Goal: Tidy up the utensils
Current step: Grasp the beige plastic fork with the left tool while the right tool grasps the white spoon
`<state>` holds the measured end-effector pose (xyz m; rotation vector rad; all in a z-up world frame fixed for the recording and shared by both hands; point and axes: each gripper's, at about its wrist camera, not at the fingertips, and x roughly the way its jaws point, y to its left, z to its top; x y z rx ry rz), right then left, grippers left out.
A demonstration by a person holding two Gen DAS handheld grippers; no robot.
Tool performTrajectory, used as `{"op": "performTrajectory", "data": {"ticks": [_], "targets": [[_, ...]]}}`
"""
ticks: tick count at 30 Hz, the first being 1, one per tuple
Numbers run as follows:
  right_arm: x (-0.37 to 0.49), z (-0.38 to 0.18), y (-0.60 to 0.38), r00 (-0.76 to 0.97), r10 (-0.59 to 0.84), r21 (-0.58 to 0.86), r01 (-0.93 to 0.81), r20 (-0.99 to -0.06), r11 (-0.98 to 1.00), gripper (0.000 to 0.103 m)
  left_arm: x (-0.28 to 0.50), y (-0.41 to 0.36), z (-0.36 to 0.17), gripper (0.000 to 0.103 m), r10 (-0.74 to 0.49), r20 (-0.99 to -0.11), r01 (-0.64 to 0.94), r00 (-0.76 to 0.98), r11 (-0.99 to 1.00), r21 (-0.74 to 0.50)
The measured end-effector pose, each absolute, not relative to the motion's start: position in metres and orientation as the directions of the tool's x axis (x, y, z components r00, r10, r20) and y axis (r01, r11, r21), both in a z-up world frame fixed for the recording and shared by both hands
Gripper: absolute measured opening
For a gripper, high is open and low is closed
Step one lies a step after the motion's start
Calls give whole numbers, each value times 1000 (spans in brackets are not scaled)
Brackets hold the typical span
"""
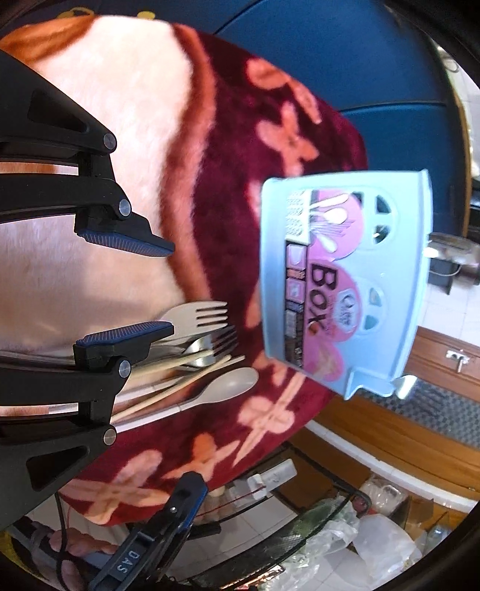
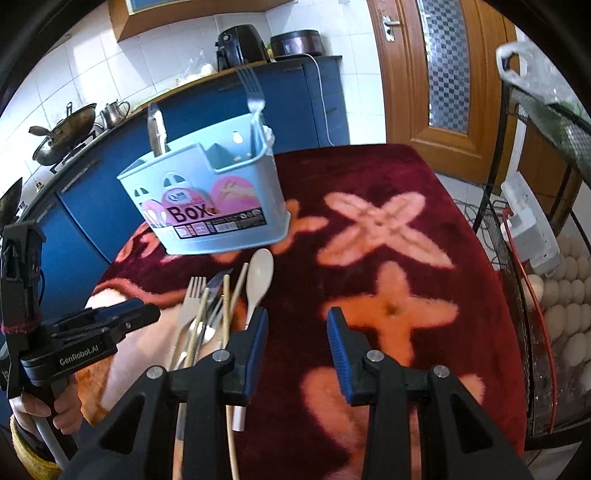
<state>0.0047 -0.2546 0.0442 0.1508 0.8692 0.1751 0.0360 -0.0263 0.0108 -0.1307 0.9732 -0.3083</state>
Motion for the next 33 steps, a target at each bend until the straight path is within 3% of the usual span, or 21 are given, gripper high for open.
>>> {"op": "performTrajectory", "data": {"ticks": [20, 26, 33], "targets": [[21, 34, -263, 586, 226, 209, -97, -778, 973, 36, 63, -50, -11, 37, -378, -800, 216, 466, 926, -311], [24, 35, -261, 582, 222, 195, -110, -783, 975, 36, 70, -49, -12, 26, -438, -777, 227, 452, 899, -375], [38, 35, -256, 553, 233, 190, -134, -800, 973, 36, 71, -53, -14, 25, -464, -760, 240, 456, 886, -396]]}}
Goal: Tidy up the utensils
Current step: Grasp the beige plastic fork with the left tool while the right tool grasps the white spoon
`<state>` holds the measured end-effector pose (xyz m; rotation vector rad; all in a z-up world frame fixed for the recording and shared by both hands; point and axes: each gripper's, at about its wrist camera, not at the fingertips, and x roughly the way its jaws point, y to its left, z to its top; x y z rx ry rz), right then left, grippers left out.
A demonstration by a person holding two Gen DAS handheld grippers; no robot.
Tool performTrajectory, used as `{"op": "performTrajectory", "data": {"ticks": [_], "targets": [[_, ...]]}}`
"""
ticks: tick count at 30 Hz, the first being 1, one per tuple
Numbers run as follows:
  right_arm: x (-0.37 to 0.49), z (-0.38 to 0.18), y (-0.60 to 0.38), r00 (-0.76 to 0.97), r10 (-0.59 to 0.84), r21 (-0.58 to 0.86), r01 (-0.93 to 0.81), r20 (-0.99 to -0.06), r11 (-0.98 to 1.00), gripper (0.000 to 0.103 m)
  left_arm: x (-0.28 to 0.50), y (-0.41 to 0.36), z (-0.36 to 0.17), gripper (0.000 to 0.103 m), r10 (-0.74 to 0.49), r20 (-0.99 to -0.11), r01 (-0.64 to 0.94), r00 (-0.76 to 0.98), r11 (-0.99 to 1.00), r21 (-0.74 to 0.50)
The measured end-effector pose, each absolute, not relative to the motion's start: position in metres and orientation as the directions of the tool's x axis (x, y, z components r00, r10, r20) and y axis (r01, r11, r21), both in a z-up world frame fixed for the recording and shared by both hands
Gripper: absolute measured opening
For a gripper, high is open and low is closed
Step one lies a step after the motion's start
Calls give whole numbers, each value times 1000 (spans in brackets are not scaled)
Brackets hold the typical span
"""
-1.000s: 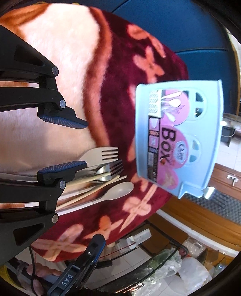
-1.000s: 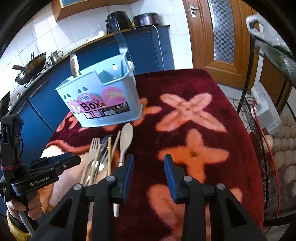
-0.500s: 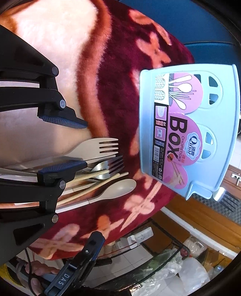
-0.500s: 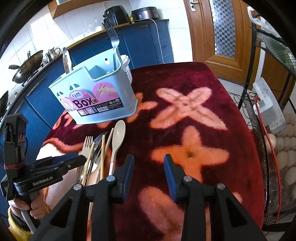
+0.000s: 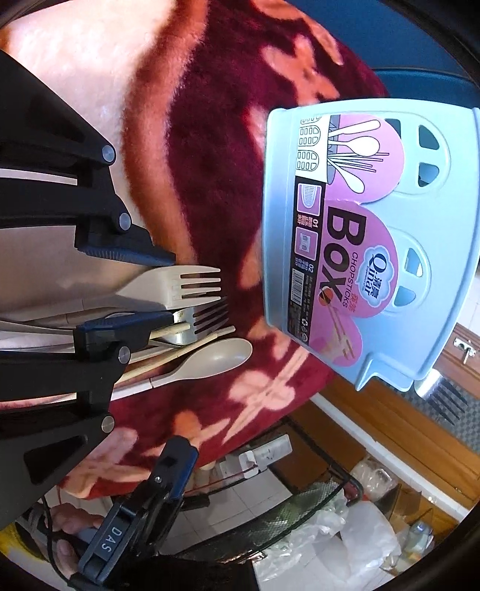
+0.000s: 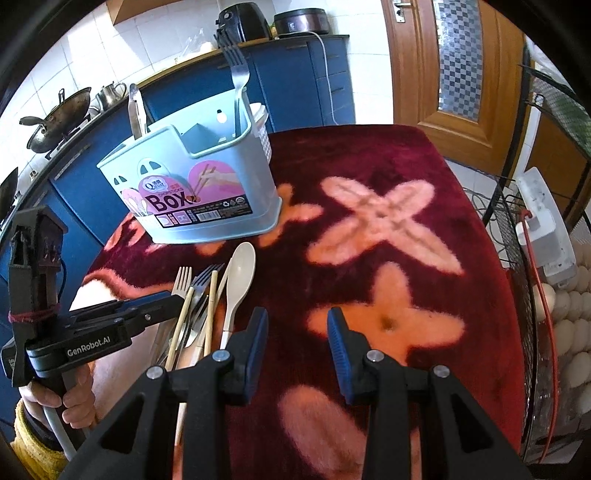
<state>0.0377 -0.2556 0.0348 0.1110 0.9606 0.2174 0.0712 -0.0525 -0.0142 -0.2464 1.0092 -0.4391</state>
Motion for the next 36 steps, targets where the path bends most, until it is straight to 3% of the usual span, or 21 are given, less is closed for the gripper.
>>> {"op": "performTrajectory", "data": {"ticks": [13, 20, 31, 36], "targets": [[60, 30, -231, 494, 265, 191, -196, -828, 962, 36, 67, -42, -6, 26, -274, -798, 182, 537, 961, -208], [78, 16, -217, 441, 272, 198, -208, -855, 958, 36, 77, -19, -8, 26, -359, -793, 159, 492, 933, -323], [93, 2, -215, 418, 263, 198, -193, -870, 961, 36, 97, -17, -17, 27, -394, -788, 180, 474, 919, -351], [97, 2, -216, 425, 266, 202, -190, -865, 961, 24, 97, -17, -18, 26, -419, -777, 196, 470, 907, -372]]}}
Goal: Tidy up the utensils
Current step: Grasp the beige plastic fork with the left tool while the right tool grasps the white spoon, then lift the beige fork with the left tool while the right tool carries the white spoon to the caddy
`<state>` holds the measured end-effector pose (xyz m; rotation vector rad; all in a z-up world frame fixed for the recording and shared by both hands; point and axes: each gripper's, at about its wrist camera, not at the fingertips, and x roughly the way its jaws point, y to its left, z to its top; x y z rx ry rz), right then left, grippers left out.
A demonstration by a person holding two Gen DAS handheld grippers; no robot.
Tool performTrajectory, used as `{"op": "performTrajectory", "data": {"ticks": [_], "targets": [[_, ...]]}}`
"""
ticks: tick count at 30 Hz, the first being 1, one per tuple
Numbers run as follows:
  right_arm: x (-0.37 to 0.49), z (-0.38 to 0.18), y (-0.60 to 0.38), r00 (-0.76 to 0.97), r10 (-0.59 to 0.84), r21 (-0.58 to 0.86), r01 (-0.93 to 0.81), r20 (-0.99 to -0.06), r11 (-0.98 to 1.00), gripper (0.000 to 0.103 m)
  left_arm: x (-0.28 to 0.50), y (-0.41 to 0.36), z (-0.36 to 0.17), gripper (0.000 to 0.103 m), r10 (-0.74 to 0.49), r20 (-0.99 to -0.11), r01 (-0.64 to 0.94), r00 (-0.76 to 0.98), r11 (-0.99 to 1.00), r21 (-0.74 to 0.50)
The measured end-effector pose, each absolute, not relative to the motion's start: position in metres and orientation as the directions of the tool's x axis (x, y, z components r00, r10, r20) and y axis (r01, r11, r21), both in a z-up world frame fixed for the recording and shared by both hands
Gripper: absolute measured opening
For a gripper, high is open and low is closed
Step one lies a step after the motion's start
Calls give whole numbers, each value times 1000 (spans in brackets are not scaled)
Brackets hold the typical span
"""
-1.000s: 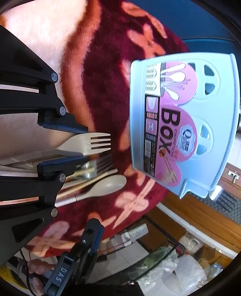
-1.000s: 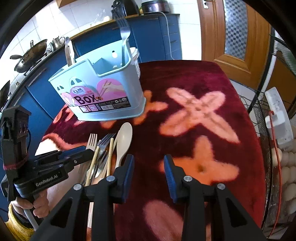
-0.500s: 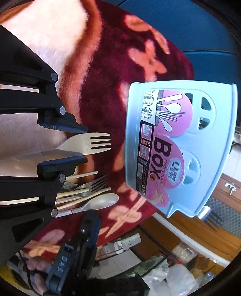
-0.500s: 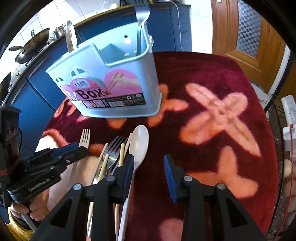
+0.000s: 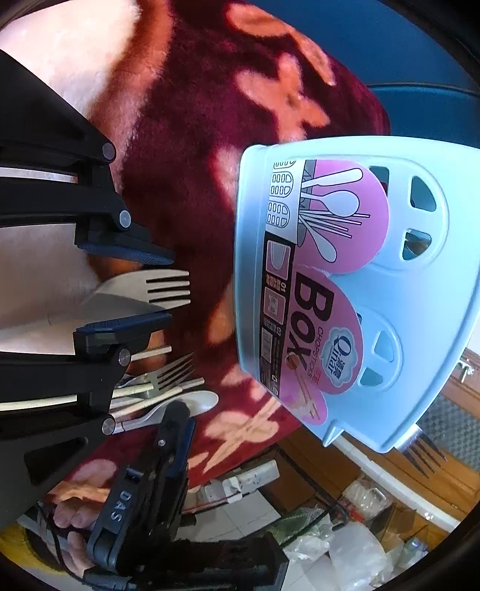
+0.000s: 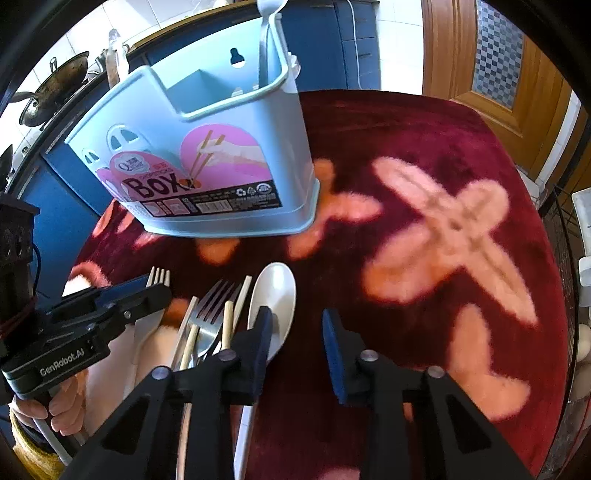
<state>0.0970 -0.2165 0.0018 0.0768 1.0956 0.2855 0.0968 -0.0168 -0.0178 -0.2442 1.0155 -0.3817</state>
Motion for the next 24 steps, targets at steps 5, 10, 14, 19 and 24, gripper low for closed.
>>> {"op": "performTrajectory", "data": {"ticks": [5, 10, 14, 19, 24], "targets": [[98, 3, -220, 421, 316, 255, -195, -851, 947, 9, 93, -14, -17, 7, -449, -759, 201, 471, 893, -403], [89, 11, -223, 451, 341, 276, -205, -825, 939, 5, 88, -18, -12, 3, -459, -750, 217, 477, 888, -405], [80, 26, -226, 509, 330, 263, -201, -795, 944, 4, 78, -23, 1, 2, -425, -737, 231, 525, 905, -357], [63, 51, -232, 595, 315, 250, -192, -740, 949, 3, 63, -18, 26, 2, -392, -699, 241, 599, 920, -310], [47, 80, -239, 673, 305, 249, -182, -674, 951, 3, 50, -12, 55, 2, -372, -644, 245, 668, 928, -281]]}}
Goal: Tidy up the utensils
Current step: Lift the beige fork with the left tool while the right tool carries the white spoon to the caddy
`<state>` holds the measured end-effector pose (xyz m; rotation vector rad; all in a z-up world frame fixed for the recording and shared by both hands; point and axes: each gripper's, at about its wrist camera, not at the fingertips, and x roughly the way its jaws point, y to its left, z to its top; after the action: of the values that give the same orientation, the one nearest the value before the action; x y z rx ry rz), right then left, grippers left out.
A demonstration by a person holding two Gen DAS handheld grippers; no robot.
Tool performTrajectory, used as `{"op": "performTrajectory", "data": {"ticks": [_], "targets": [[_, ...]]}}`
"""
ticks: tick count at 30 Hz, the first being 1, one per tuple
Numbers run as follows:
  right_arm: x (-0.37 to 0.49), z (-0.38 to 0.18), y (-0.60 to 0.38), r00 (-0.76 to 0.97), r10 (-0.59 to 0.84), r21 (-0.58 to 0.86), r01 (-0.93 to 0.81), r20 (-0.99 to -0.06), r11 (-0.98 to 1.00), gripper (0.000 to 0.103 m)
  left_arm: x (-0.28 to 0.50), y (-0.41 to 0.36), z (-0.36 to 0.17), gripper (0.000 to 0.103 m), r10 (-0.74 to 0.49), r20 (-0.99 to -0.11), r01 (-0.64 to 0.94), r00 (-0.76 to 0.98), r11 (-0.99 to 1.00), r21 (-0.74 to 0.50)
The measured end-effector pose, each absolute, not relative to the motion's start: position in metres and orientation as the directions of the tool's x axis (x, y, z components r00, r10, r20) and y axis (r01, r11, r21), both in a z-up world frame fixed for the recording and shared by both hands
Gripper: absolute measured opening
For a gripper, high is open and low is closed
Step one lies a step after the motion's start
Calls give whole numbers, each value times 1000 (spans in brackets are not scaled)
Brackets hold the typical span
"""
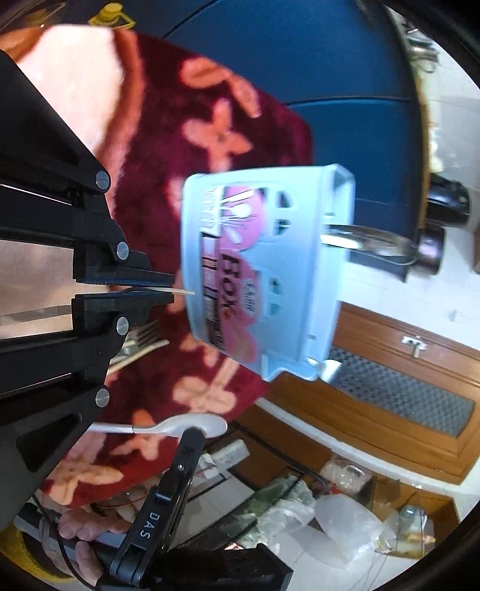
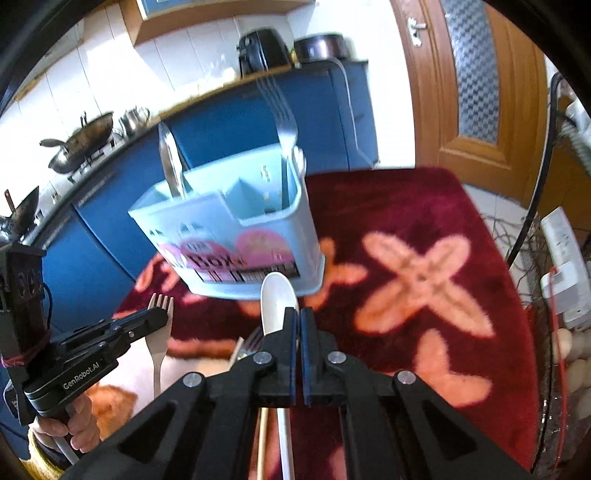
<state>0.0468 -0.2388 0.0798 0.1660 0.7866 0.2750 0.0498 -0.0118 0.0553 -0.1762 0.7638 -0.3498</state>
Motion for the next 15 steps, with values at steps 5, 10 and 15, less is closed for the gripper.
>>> {"op": "performTrajectory", "data": {"ticks": [5, 10, 15], "targets": [[32, 108, -237, 739, 282, 236, -169, -611, 957, 3, 36, -4, 85, 2, -359, -581, 255, 731, 932, -256], [22, 134, -237, 781, 243, 200, -154, -575, 968, 3, 31, -1, 105, 2, -341, -546, 250, 765, 939, -236], [18, 160, -233, 811, 202, 148, -143, -550, 979, 3, 30, 3, 131, 2, -325, -506, 244, 799, 944, -222]]}}
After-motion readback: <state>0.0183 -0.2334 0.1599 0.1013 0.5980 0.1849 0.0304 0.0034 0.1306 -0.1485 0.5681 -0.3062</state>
